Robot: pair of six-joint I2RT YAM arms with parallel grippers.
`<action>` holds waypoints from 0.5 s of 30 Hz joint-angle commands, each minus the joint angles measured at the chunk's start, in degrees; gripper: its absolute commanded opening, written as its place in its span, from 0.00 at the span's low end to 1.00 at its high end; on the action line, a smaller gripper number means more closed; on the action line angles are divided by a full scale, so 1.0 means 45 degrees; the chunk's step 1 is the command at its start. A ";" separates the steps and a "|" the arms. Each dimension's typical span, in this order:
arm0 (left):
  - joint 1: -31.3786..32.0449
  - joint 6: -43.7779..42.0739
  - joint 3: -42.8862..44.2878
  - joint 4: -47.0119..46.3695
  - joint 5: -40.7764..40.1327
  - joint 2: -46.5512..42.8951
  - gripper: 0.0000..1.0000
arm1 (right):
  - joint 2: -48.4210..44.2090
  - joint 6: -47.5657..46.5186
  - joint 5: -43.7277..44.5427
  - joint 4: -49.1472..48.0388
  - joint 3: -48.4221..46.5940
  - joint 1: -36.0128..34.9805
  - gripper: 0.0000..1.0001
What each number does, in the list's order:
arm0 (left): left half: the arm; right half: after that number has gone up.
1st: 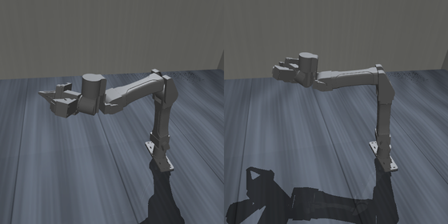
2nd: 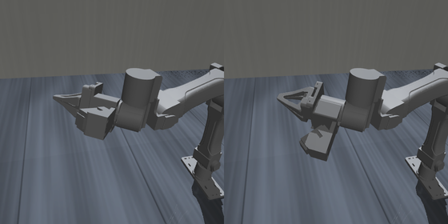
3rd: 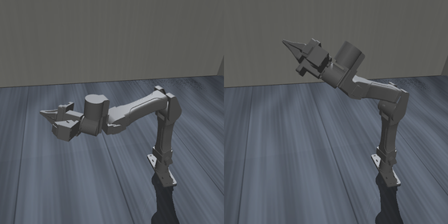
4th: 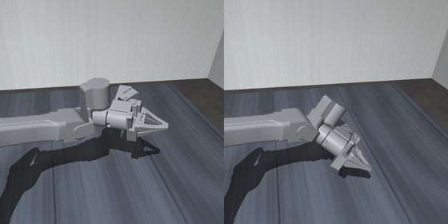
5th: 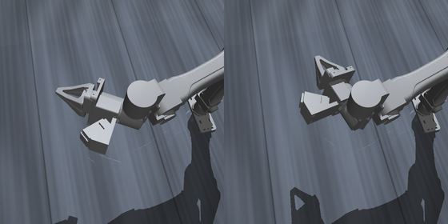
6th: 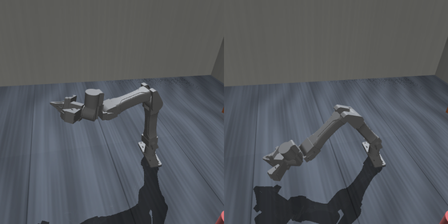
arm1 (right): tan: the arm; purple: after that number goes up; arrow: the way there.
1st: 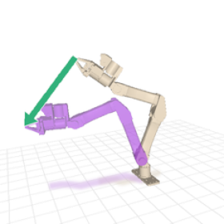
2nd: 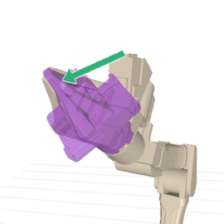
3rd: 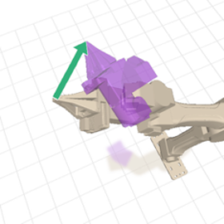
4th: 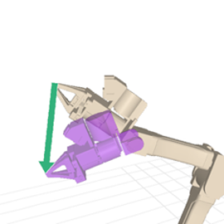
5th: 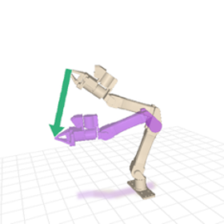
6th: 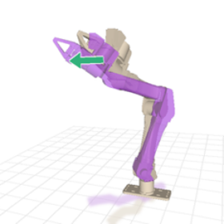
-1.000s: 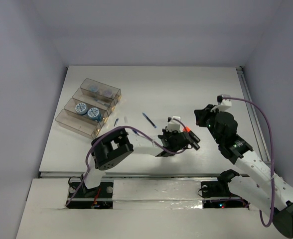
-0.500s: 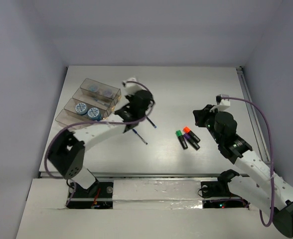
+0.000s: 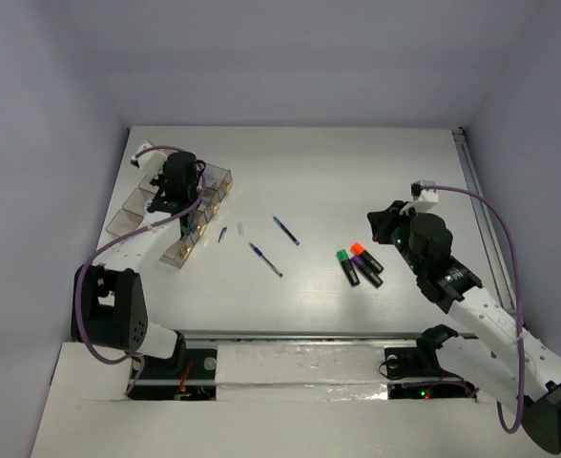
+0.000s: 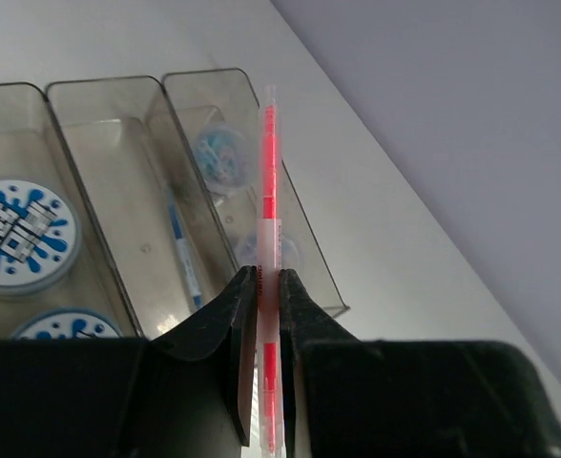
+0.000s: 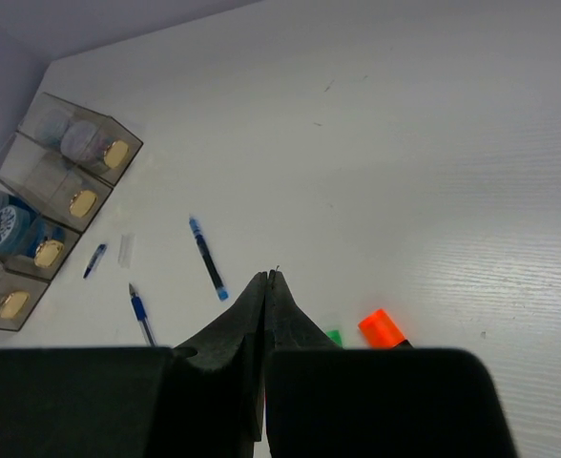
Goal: Sort the stationery into containers
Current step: Place the pen in the storage box.
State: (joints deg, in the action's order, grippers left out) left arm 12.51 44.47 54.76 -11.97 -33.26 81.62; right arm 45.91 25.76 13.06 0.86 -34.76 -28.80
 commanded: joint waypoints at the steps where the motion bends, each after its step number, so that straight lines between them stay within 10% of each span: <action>1: -0.0688 0.0547 -0.0254 -0.0211 0.0319 0.0006 0.00 | -0.0027 -0.0001 -0.0090 -0.0602 -0.0048 0.0071 0.00; 15: -0.1609 0.0841 -0.0119 -0.0192 0.0671 0.1841 0.00 | 0.0071 -0.0021 -0.0089 -0.0602 -0.0048 0.0071 0.00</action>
State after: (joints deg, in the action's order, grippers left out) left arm 5.61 47.48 52.51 -12.25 -30.85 89.45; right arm 46.61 25.76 12.84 0.84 -34.76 -28.80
